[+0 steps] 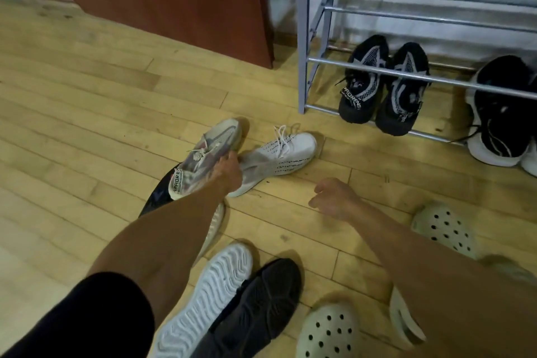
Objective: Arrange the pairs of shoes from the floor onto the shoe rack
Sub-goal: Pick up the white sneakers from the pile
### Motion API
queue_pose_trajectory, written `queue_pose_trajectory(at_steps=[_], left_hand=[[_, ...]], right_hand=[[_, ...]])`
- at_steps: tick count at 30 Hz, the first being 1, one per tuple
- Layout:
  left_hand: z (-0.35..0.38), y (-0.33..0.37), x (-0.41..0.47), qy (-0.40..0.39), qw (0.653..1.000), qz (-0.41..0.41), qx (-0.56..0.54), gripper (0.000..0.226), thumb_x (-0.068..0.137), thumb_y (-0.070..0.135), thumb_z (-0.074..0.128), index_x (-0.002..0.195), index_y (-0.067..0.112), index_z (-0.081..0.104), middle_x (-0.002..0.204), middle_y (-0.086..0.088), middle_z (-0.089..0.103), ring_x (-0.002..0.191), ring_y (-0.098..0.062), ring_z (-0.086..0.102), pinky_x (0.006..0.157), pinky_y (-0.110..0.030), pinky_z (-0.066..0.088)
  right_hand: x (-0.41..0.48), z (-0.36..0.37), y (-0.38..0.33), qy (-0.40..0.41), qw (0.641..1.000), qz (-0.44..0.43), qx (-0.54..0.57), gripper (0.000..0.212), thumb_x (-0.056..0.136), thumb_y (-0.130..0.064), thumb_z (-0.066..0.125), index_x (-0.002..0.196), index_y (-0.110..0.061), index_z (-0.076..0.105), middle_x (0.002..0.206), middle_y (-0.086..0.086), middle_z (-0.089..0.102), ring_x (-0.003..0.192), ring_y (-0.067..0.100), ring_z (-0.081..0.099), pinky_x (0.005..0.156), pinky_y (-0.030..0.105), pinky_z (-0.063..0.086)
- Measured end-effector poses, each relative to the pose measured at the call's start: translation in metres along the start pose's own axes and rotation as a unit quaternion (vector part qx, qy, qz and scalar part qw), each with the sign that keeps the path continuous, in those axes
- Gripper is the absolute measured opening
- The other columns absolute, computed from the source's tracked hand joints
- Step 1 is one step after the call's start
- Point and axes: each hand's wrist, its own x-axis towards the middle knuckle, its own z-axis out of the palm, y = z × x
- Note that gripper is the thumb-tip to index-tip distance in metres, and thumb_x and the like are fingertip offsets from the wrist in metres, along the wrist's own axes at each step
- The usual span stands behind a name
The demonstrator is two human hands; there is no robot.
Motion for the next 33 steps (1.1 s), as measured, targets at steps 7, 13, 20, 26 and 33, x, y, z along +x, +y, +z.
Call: queue_pose_trajectory(at_steps=[7, 13, 20, 26, 33], left_hand=[[0.018, 0.003, -0.016, -0.096, 0.993, -0.026, -0.064, 0.073, 0.086, 0.03, 0.066, 0.146, 0.011, 0.03, 0.131, -0.015, 0.049, 0.108, -0.03, 0.058, 0.075, -0.034, 0.053], [0.035, 0.009, -0.051, -0.163, 0.962, -0.04, -0.214, 0.054, 0.087, 0.012, 0.065, 0.135, 0.004, 0.041, 0.129, -0.016, 0.05, 0.103, -0.029, 0.055, 0.077, -0.04, 0.058], [0.043, 0.02, -0.106, -0.278, 0.821, -0.122, -0.484, 0.008, 0.084, -0.006, 0.064, 0.088, -0.011, 0.059, 0.09, -0.022, 0.063, 0.079, -0.032, 0.064, 0.087, -0.053, 0.054], [-0.007, 0.033, -0.164, -0.202, 0.817, 0.003, -0.54, 0.009, 0.087, 0.003, 0.064, 0.096, 0.006, 0.063, 0.098, -0.009, 0.067, 0.086, -0.019, 0.063, 0.078, -0.041, 0.058], [-0.126, 0.05, -0.247, -0.132, 0.808, 0.184, -0.544, 0.023, 0.085, 0.004, 0.067, 0.107, 0.01, 0.065, 0.093, -0.003, 0.071, 0.081, -0.019, 0.067, 0.078, -0.04, 0.058]], right_hand=[[0.0, 0.003, 0.02, -0.033, 0.999, -0.021, -0.031, 0.046, 0.088, -0.013, 0.057, 0.133, -0.008, 0.051, 0.132, 0.01, 0.055, 0.117, 0.024, 0.055, 0.088, 0.027, 0.046], [-0.017, 0.004, 0.017, -0.035, 0.996, -0.038, -0.066, 0.038, 0.089, -0.014, 0.056, 0.126, -0.005, 0.056, 0.125, 0.012, 0.06, 0.113, 0.026, 0.057, 0.095, 0.034, 0.05], [-0.06, 0.015, 0.003, -0.016, 0.999, -0.028, -0.008, 0.024, 0.09, -0.021, 0.056, 0.107, -0.005, 0.063, 0.101, 0.01, 0.063, 0.08, 0.021, 0.059, 0.066, 0.029, 0.048], [-0.129, -0.003, -0.023, 0.064, 0.99, -0.041, 0.116, 0.046, 0.094, -0.039, 0.054, 0.127, -0.008, 0.054, 0.123, 0.008, 0.06, 0.108, 0.027, 0.061, 0.088, 0.039, 0.055], [-0.232, -0.073, -0.053, 0.171, 0.959, -0.155, 0.164, 0.026, 0.092, -0.022, 0.062, 0.109, -0.003, 0.064, 0.107, 0.013, 0.068, 0.098, 0.028, 0.068, 0.083, 0.042, 0.058]])
